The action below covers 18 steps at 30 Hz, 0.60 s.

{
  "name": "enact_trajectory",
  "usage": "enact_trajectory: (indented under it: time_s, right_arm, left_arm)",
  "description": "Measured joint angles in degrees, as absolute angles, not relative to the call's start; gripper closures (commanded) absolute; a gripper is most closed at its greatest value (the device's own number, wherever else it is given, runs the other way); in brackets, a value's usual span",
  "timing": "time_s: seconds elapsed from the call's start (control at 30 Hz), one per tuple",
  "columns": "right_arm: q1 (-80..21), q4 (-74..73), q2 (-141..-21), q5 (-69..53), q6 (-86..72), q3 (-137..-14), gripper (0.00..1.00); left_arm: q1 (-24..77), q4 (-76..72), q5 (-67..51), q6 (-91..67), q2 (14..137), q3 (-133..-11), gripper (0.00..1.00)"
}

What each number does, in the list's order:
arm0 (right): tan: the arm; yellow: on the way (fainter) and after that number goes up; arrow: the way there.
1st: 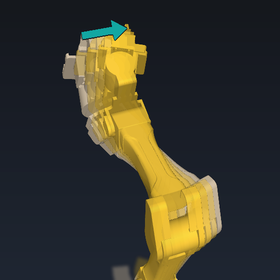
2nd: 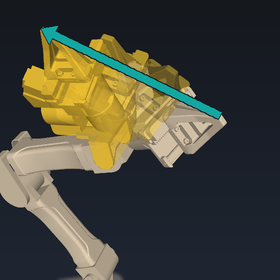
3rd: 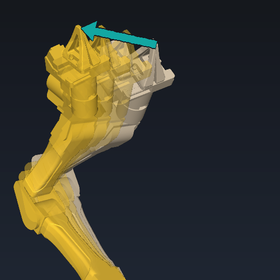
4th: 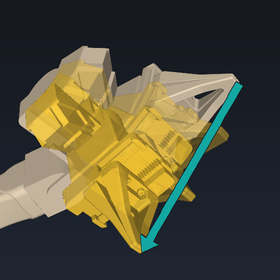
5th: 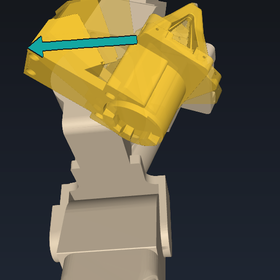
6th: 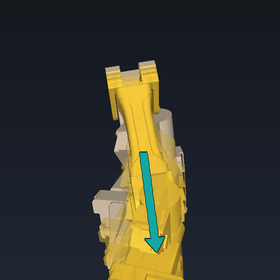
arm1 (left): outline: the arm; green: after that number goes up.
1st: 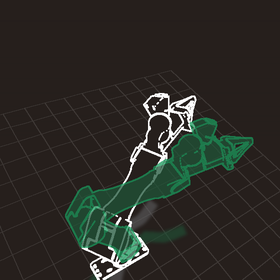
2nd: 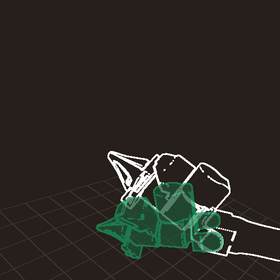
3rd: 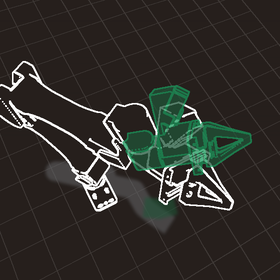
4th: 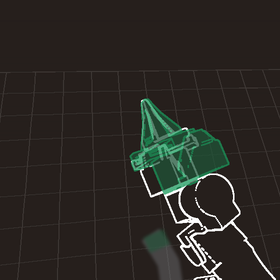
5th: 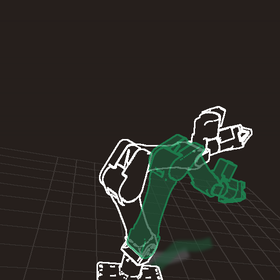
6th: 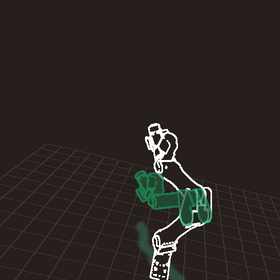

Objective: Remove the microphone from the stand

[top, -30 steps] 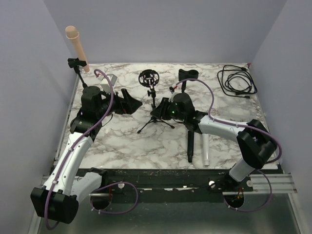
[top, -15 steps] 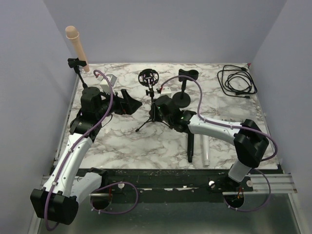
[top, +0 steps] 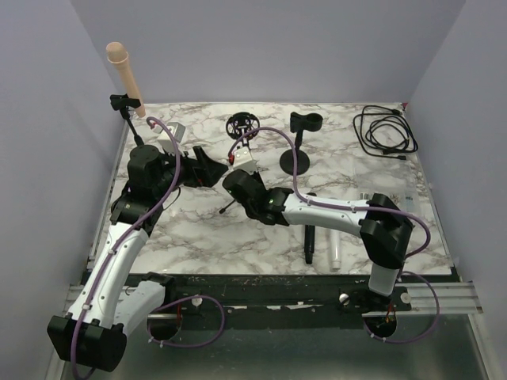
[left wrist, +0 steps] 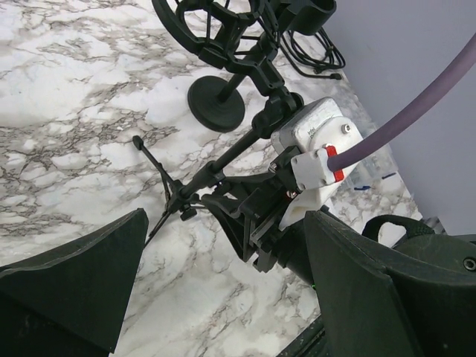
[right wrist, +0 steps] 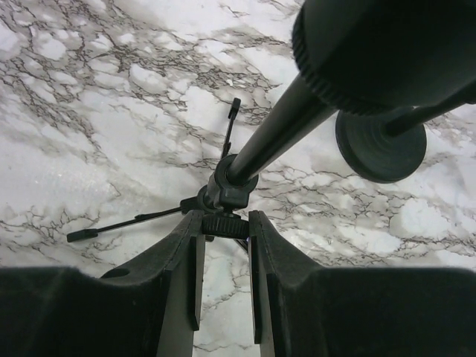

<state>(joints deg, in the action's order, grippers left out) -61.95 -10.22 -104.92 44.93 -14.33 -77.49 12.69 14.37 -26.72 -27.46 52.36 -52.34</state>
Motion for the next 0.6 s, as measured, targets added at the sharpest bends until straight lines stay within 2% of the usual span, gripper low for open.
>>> enact_trajectory:
  time_s: [0.33, 0.6]
  right_arm:
    - [-61.9, -10.9, -102.0, 42.0, -15.4, -75.9, 0.27]
    - [-61.9, -10.8, -91.3, 35.5, -17.8, -72.0, 0.18]
  left_arm:
    - [12.4, 14.2, -25.9, -27.3, 51.9, -51.8, 0.12]
    - [12.4, 14.2, -25.8, -27.3, 51.9, -51.7, 0.12]
